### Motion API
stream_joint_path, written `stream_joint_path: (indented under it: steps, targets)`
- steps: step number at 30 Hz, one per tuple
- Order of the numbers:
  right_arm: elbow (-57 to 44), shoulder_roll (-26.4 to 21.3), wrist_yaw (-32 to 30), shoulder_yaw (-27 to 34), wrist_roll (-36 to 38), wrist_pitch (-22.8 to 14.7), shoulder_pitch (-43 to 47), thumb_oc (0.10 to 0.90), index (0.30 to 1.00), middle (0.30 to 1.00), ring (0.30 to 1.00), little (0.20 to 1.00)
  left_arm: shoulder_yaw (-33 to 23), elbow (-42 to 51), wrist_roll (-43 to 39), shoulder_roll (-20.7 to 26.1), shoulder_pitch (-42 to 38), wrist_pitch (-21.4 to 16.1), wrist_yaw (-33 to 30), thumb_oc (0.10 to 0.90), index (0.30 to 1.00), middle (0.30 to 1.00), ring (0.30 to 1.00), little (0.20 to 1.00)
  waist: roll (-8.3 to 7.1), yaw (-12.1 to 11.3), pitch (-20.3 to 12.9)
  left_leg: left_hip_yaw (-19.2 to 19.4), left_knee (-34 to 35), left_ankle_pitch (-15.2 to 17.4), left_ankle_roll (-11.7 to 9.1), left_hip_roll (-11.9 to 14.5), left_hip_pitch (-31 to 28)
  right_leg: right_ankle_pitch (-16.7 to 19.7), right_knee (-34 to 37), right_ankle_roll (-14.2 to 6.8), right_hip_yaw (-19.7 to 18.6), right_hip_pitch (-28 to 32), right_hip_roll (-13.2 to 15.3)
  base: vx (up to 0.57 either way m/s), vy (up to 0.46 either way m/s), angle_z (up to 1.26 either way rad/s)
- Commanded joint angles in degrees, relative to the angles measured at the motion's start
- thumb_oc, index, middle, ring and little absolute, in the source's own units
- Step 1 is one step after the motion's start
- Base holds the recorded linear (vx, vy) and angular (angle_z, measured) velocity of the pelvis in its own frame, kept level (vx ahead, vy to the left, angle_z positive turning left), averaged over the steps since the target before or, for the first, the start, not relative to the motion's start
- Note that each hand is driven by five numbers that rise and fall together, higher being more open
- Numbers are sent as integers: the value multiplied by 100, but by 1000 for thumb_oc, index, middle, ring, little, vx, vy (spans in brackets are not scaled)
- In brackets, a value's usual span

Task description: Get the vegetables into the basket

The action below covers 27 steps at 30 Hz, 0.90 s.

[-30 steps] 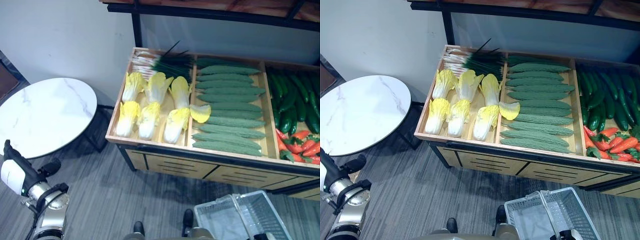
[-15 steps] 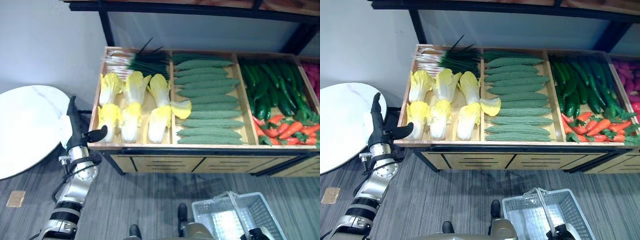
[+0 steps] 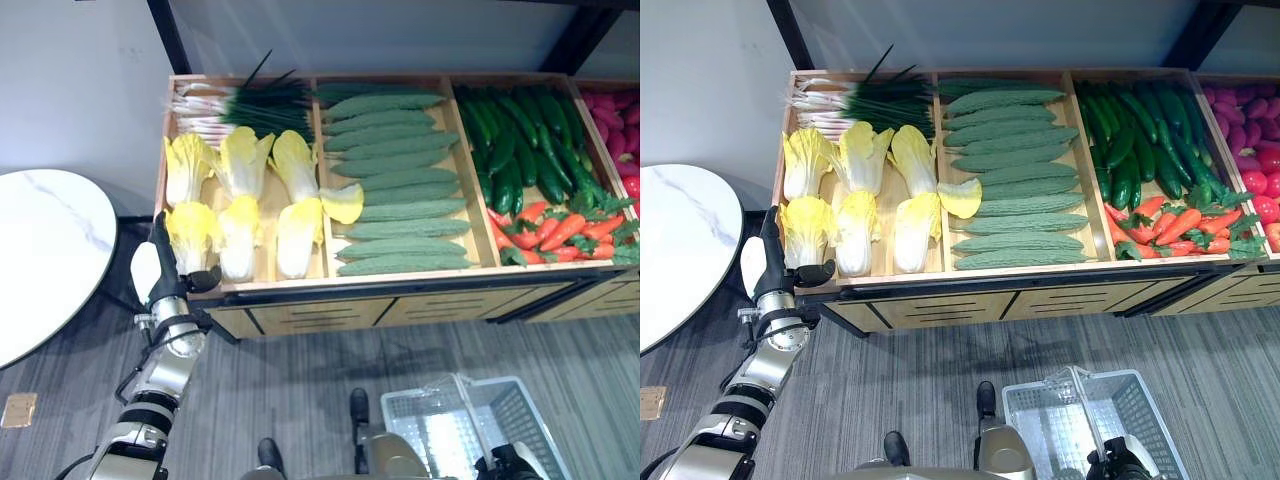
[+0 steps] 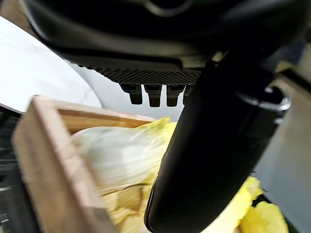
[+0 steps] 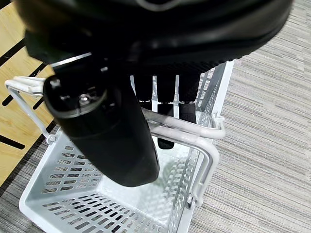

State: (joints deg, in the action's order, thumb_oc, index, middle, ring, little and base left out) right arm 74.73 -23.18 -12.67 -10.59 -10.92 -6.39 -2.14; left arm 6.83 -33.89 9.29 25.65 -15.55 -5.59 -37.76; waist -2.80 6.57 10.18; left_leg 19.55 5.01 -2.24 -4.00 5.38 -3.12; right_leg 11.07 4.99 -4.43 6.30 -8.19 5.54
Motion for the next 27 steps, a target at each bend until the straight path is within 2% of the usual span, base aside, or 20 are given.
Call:
stream_joint_path:
  steps: [1,14,18,23,27]
  targets:
    - [89,-145,-289,-384,-54,-66,193,400,300,300,300,300,-50,-231,439,403,-982,-152,-556,900,1000,1000,1000,1000,-291,-27,-136,-572,-1,-2,-314,311,-1,-133,-250,-652,-329,-34,469,0,0,0]
    - [-41,-247,-317,-627,-86,17,473,400,300,300,300,300,427,-1765,378,494,-1875,532,-311,900,1000,1000,1000,1000,-322,16,108,-522,-1,-91,-324,340,158,-66,-337,-631,-453,-343,407,-20,0,-6]
    - [-90,-292,-283,-680,-55,21,505,400,300,300,300,300,739,-1874,614,632,-2149,626,-90,900,1000,1000,1000,1000,-289,19,199,-538,-1,-111,-321,341,203,-56,-362,-625,-470,-413,399,0,0,0]
    - [-134,-262,-252,-718,-17,-34,524,400,300,300,300,300,1009,-1781,1109,774,-2190,675,-133,900,1000,1000,1000,1000,-285,22,260,-535,-1,-112,-327,349,223,-64,-386,-622,-505,-467,390,0,0,0]
    - [-120,-216,-277,-730,3,-137,519,400,300,300,300,300,1301,-1379,1871,963,-2002,675,-279,900,1000,1000,1000,1000,-280,13,295,-530,-1,-97,-336,359,212,-81,-406,-626,-523,-477,387,0,0,0]
